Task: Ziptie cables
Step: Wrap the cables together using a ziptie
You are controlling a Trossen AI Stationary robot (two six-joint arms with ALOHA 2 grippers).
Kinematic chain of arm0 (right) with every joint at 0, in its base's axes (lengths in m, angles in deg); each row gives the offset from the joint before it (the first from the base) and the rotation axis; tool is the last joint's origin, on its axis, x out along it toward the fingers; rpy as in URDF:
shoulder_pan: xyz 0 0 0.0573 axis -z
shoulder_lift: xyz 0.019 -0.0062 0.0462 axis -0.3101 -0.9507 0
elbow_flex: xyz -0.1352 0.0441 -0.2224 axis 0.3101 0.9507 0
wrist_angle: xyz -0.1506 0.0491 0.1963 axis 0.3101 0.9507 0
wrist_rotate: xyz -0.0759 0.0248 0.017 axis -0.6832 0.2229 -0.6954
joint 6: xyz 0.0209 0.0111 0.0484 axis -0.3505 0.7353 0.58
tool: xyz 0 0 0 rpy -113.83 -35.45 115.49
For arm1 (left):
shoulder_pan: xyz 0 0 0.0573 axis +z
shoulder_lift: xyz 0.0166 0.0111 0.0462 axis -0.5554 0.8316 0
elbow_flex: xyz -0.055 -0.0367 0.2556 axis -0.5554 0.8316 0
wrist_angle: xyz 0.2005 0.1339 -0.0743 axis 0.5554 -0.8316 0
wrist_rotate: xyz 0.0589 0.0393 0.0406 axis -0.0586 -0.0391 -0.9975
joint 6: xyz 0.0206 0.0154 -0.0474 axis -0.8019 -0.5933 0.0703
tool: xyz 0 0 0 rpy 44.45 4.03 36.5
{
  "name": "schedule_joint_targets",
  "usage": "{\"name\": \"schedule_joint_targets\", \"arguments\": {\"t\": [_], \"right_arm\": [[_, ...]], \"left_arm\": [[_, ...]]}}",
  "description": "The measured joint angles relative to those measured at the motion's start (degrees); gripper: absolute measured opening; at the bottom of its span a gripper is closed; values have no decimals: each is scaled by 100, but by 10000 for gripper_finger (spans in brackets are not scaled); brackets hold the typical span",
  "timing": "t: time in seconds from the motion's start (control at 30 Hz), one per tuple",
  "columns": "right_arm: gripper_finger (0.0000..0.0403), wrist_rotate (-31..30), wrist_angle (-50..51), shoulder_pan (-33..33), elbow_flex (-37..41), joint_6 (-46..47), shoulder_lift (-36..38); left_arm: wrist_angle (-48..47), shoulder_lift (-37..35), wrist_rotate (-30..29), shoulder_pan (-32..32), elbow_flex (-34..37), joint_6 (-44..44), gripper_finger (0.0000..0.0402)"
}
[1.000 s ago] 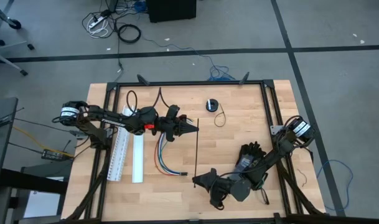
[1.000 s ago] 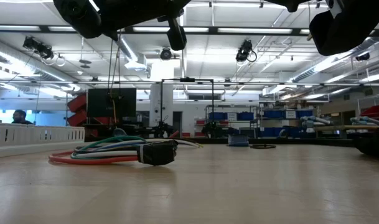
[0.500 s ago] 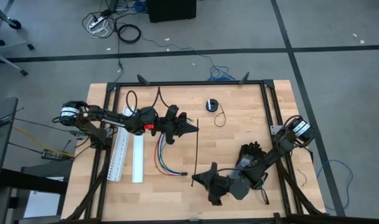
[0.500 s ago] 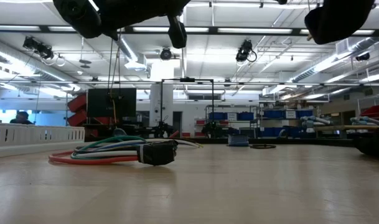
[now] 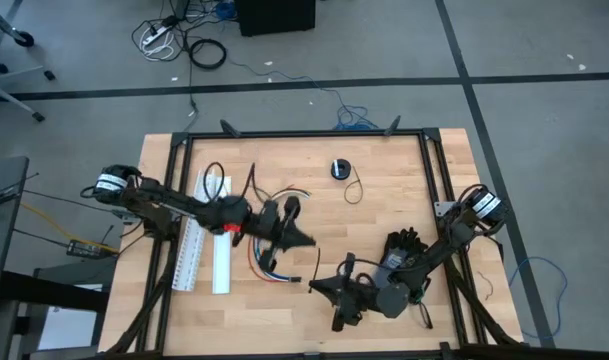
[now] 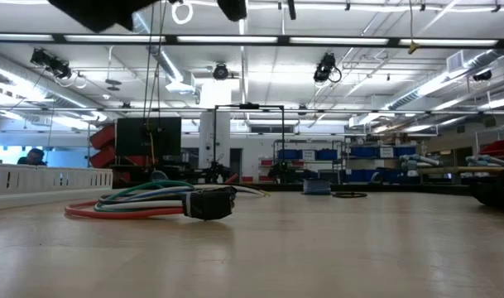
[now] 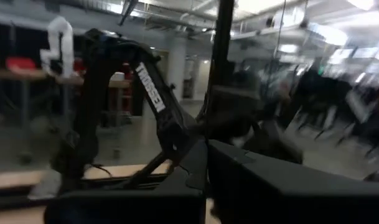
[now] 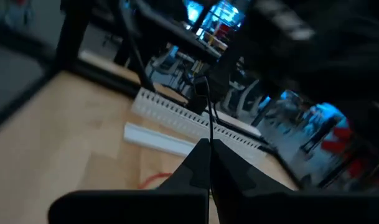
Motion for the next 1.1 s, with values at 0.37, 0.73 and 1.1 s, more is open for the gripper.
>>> {"name": "schedule_joint_targets", "arguments": {"t": [0.37,0.73,1.1], "right_arm": [[0,1329,248,104,0,2682,298],[0,2830,586,607,0,4328,298],[0,2961,594,641,0,4715,269]], "left_arm": [[-188,176,-3779,-1844,-31,-3442,0],[-239,933,-5731,-2481,-437,-5980,0],[-234,975,-6707,-3024,-437,-7174,0]]}}
